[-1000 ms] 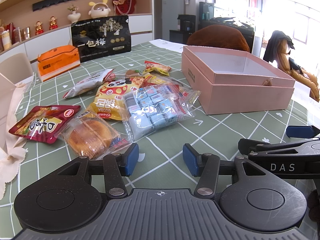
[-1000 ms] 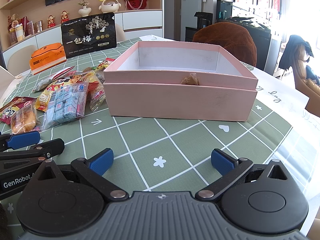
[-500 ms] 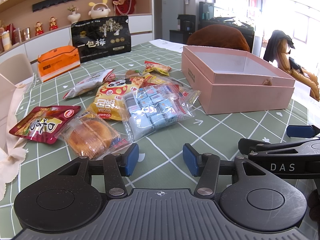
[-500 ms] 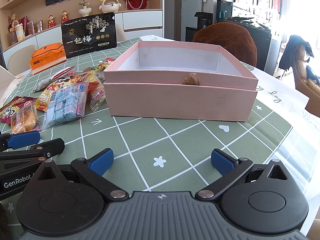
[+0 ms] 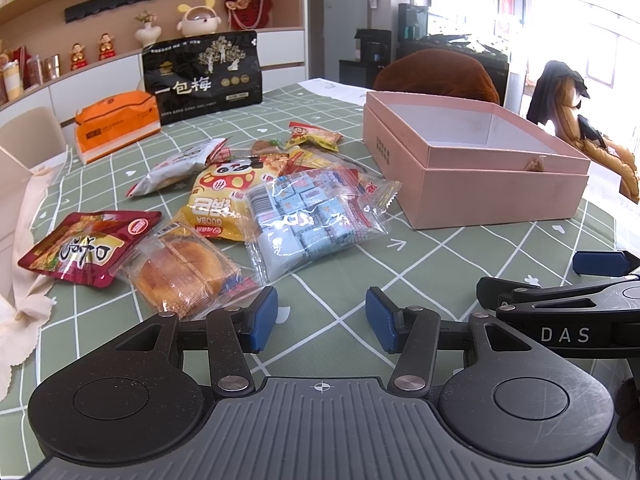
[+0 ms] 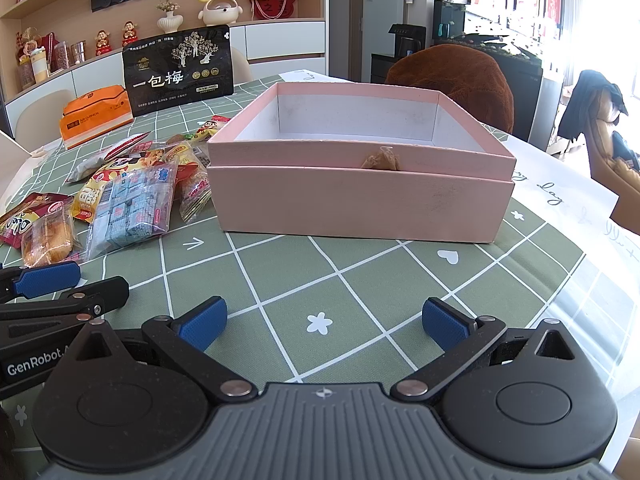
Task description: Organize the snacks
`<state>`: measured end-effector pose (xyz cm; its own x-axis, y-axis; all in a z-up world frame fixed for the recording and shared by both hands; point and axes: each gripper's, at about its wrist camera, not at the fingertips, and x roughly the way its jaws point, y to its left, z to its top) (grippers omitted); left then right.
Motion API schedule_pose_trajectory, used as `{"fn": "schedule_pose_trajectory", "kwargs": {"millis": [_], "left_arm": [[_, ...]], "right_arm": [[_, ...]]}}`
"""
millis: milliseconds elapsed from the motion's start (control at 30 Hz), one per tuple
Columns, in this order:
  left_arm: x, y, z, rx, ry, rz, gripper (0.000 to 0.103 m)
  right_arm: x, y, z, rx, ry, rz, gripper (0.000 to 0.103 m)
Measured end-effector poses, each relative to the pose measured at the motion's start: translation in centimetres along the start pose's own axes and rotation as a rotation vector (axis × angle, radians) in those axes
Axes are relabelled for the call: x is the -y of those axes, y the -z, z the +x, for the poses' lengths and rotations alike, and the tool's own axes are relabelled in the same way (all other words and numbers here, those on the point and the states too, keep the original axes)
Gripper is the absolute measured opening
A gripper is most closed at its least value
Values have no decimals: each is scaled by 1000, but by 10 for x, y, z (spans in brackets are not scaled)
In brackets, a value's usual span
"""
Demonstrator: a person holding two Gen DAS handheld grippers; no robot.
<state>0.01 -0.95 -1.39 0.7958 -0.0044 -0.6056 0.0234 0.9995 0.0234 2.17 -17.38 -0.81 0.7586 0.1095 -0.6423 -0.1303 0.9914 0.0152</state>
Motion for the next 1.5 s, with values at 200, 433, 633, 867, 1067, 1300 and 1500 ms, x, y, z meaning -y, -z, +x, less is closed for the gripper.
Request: {"fn": "schedule_pose_trajectory", "kwargs": {"millis": [200,433,633,867,1067,1300,1500], "left_arm": [[2,2,2,0,-1,2,57],[1,1,-1,-18,19,1,54],[-50,-45,-29,35,8,-112,55],[-153,-65,-4,-127,-159,-335,52],[-175,-53,-2,-188,-73,-393,52],[-142,-48,6,-253,30,-429,52],[-143,-47,12,-256,6,-461,52]], "right_arm": [[0,0,0,0,0,0,103],[0,0,0,-7,-8,-7,103],[0,-18,7,-149,-84,-77,103],[4,-28,10,-230,-69,-65,103],[-27,-46,16,-313,-147,-86,93],[-78,-76,26,-214,-239,-74,93],[-114,-88,67,-272,-249,-63,93]]}}
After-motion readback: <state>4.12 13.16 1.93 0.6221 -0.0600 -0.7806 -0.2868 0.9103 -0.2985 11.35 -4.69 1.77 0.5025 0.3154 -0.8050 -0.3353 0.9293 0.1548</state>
